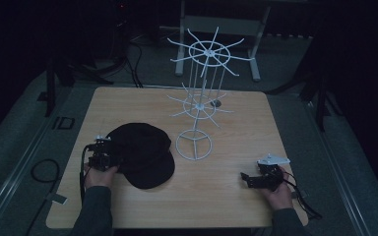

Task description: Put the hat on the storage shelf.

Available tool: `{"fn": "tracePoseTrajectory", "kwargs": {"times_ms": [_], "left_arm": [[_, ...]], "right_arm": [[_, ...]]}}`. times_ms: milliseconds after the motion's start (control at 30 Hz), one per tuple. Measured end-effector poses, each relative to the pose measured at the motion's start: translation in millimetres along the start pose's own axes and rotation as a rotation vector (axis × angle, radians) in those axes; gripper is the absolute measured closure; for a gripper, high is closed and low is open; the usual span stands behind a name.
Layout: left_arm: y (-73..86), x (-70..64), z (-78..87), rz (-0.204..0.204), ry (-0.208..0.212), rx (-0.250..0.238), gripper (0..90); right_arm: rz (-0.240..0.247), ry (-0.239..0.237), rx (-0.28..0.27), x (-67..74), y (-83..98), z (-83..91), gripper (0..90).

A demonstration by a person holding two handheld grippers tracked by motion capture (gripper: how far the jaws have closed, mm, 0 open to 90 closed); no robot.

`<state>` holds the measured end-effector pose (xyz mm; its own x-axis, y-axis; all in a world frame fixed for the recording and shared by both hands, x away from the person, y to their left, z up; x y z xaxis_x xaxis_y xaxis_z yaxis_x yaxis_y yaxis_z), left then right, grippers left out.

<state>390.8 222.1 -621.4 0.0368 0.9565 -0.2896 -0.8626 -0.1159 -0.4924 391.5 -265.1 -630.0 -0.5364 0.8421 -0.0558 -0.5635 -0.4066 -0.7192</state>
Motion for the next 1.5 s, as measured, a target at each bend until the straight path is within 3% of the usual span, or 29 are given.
{"fn": "tracePoseTrajectory", "kwargs": {"times_ms": [233, 367, 633, 800, 1267, 1500], "left_arm": [[-1.2, 7.8, 1.1, 0.008, 0.007, -0.008, 70.0], [-3.7, 9.6, 5.0, -0.002, 0.032, -0.030, 75.5], [-17.4, 7.7, 27.0, -0.039, 0.089, -0.117, 76.9], [-27.0, 5.2, 43.2, -0.092, 0.132, -0.169, 76.7], [-45.0, 0.9, 81.8, -0.200, 0.149, -0.274, 76.5], [-54.2, -0.5, 99.1, -0.210, 0.177, -0.322, 76.4]], "right_arm": [[0.001, 0.000, 0.000, 0.0, 0.0, 0.0, 11.4], [0.000, 0.000, 0.000, 0.0, 0.0, 0.0, 11.4], [0.000, 0.000, 0.001, 0.0, 0.0, 0.0, 11.4], [0.000, 0.000, 0.001, 0.0, 0.0, 0.0, 11.4], [0.000, 0.000, 0.001, 0.0, 0.1, 0.0, 11.4], [0.000, 0.000, 0.001, 0.0, 0.1, 0.0, 11.4]]}}
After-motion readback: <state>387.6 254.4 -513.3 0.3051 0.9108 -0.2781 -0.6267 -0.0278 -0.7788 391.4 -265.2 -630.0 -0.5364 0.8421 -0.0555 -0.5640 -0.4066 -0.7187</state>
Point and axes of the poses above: each handheld gripper's, and its own axes: z roughly backward along the jaws, y roughly out of its underside, x roughly to its left, the point moved 10 cm from there along -z, roughly forward along the jaws, and after that the axes turned 4 degrees about y, right-handed, at the moved point
